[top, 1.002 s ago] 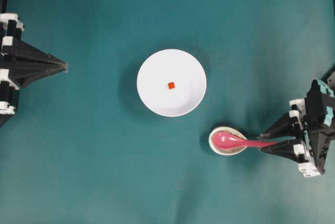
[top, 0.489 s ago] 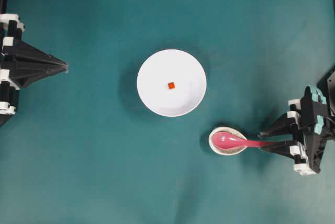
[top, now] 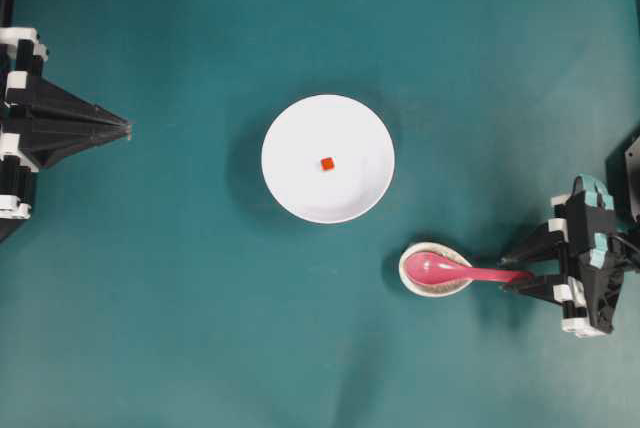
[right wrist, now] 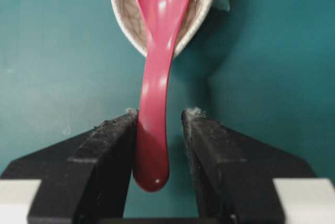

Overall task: Grip the spoon and scoop the red block from the bowl with right arm.
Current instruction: 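Close the right gripper on the pink spoon handle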

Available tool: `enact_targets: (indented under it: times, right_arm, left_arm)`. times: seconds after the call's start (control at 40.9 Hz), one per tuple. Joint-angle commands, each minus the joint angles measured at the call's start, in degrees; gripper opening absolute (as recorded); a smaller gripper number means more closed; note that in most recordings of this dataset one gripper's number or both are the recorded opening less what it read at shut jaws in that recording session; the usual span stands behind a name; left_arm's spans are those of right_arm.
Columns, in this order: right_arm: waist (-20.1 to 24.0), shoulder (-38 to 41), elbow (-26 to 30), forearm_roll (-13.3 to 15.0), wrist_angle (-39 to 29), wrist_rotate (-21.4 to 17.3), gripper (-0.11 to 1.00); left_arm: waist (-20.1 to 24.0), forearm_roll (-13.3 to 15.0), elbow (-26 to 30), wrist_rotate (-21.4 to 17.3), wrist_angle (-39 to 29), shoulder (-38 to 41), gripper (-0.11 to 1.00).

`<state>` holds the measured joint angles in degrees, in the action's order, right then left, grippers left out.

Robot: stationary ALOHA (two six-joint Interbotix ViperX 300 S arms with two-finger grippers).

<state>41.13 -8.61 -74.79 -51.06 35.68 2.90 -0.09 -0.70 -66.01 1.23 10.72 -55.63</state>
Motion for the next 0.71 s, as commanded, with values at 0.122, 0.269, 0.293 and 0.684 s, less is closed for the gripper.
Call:
enact_targets:
  times: [0.122, 0.269, 0.293, 0.684]
  right_arm:
    - [1.8, 1.8, 0.9, 0.3, 1.0, 0.2, 0.45]
    - [2.0, 3.2, 0.4, 0.3, 3.5, 0.2, 0.45]
    - [2.0, 3.2, 0.4, 0.3, 3.9, 0.2, 0.45]
    - [2.0, 4.0, -1.0, 0.3, 8.7, 0.2, 0.45]
  left_arm:
    - [0.0, 0.0, 1.6, 0.1, 0.3, 0.4, 0.01]
    - [0.0, 0.0, 1.6, 0.1, 0.4, 0.4, 0.01]
    - [0.0, 0.1, 1.6, 0.2, 0.4, 0.4, 0.01]
    - [0.0, 0.0, 1.6, 2.5, 0.3, 0.4, 0.01]
